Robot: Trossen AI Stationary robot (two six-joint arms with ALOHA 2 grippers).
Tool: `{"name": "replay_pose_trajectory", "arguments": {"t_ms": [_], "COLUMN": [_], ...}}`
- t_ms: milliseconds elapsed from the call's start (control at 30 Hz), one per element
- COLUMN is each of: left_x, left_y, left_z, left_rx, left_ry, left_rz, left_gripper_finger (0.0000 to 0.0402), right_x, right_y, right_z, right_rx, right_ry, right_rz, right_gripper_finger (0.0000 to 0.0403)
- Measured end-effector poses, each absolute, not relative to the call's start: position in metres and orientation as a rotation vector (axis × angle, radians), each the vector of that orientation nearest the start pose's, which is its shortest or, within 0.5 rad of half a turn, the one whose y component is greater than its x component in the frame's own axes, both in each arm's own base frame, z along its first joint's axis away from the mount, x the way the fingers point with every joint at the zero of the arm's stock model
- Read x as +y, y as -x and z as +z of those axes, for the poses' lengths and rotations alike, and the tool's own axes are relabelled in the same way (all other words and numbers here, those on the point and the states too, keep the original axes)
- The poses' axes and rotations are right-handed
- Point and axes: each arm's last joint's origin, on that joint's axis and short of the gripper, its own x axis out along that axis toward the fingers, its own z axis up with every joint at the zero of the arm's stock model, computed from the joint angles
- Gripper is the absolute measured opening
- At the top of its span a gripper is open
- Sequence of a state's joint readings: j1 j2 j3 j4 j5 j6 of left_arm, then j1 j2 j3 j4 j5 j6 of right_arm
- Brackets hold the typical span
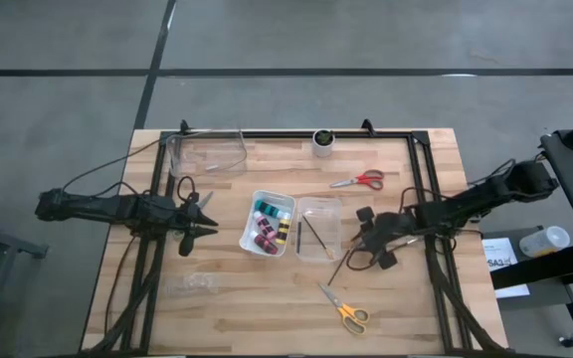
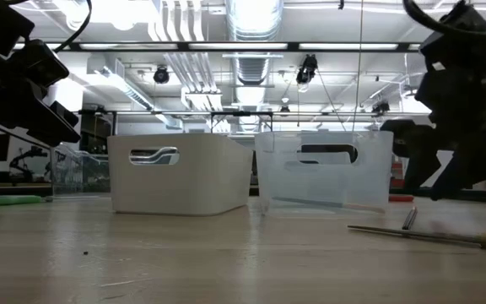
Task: Pick & Place Paint Supplies
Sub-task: Put the yellow paint brush into the bottom transparent bin
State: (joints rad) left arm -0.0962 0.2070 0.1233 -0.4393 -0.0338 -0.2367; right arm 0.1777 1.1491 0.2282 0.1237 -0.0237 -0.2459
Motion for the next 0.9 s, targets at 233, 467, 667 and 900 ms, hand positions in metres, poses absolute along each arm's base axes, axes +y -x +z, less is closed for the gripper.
{"name": "replay_pose_trajectory", "arguments": {"t_ms": [233, 467, 667, 900], "left_x": [-0.008, -0.008, -0.008, -0.008], "left_y": [-0.094, -0.094, -0.094, -0.094], "left_z": [0.149, 0.149, 0.149, 0.149], "left_rx": [0.527, 0.526, 0.526, 0.526], "left_ry": [0.197, 0.198, 0.198, 0.197], "left_rz": [0.001, 0.001, 0.001, 0.001], "left_gripper_finger": [0.0108, 0.0108, 0.0108, 0.0108], "right_x": [0.023, 0.02, 0.021, 0.021], "right_y": [-0.179, -0.183, -0.188, -0.19], "right_z": [0.114, 0.106, 0.102, 0.099], "right_rx": [0.781, 0.816, 0.838, 0.859], "right_ry": [0.228, 0.218, 0.221, 0.188], "right_rz": [0.307, 0.323, 0.334, 0.339], "right_gripper_finger": [0.0143, 0.0143, 0.0143, 0.0143]}}
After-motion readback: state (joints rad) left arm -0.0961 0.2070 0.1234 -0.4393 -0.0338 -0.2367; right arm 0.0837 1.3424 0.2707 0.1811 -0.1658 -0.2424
